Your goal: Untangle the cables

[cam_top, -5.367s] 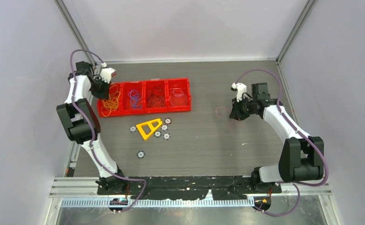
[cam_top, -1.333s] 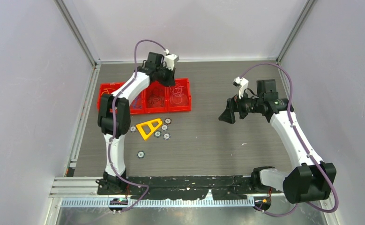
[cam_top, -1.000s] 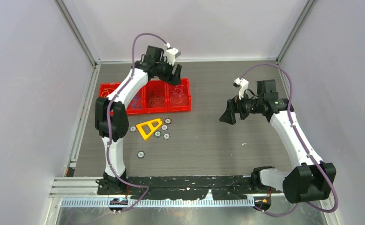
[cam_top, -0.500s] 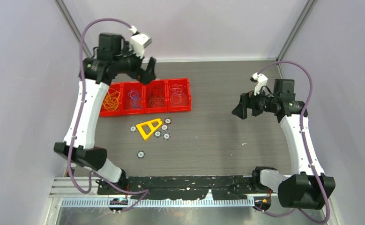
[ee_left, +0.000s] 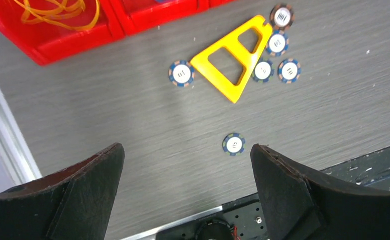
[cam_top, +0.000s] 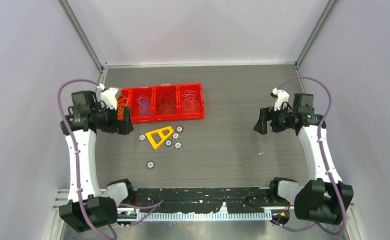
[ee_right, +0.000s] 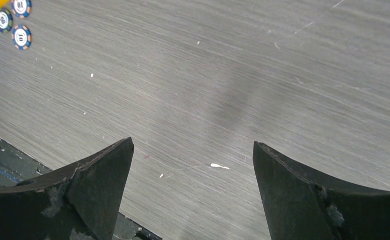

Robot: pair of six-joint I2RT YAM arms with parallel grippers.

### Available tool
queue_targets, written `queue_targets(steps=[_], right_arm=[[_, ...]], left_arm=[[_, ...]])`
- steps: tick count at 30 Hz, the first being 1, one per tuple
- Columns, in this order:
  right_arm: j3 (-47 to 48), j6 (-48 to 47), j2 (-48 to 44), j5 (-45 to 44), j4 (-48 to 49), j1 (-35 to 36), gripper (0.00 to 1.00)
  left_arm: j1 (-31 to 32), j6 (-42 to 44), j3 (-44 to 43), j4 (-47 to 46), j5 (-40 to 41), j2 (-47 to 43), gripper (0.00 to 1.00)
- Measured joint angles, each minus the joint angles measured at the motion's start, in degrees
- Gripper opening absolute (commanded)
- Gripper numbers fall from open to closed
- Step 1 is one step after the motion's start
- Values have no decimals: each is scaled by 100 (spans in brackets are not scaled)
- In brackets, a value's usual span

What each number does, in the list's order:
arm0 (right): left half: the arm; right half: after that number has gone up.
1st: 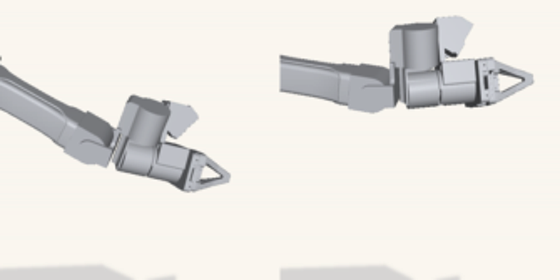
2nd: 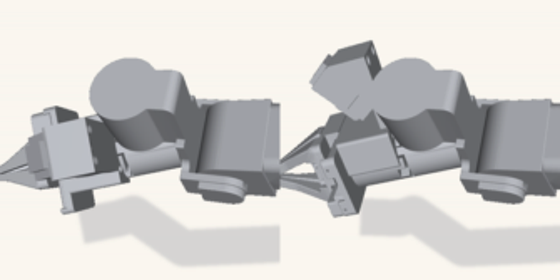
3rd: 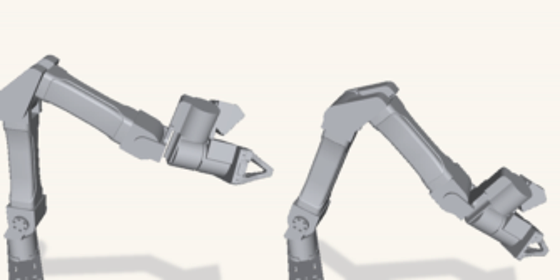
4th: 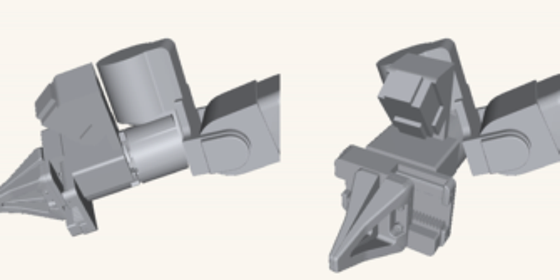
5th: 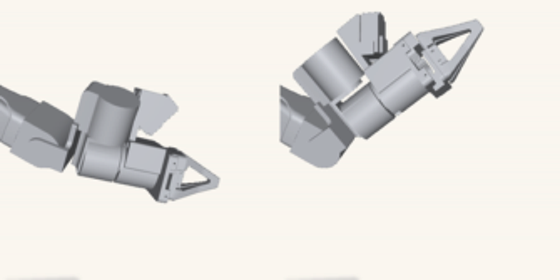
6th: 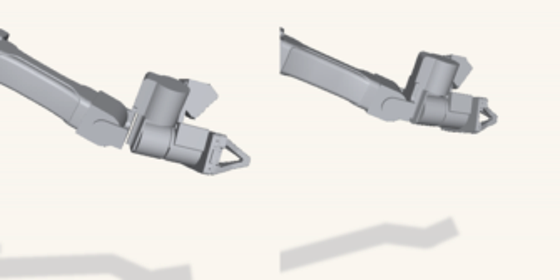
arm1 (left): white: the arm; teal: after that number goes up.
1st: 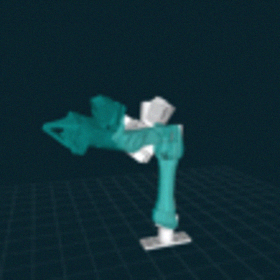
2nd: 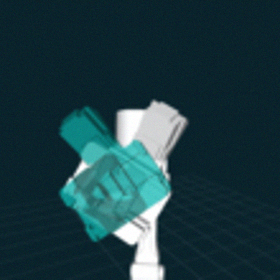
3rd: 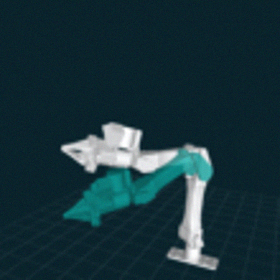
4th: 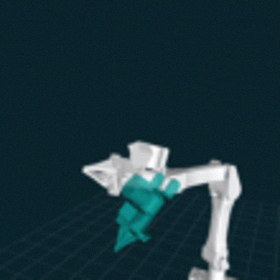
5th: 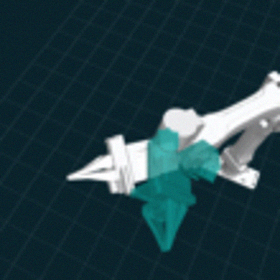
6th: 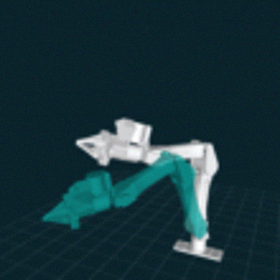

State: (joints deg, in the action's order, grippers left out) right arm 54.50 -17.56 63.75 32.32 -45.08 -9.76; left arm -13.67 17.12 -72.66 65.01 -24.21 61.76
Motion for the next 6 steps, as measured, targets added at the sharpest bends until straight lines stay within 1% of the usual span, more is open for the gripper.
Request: queue_targets(steps=[3, 6], right_arm=[[-229, 39, -2, -66, 90, 0, 95], [-354, 96, -2, -162, 142, 0, 95]], left_arm=[[-105, -2, 680, -262, -7, -98, 99], [-103, -92, 949, -492, -22, -92, 99]])
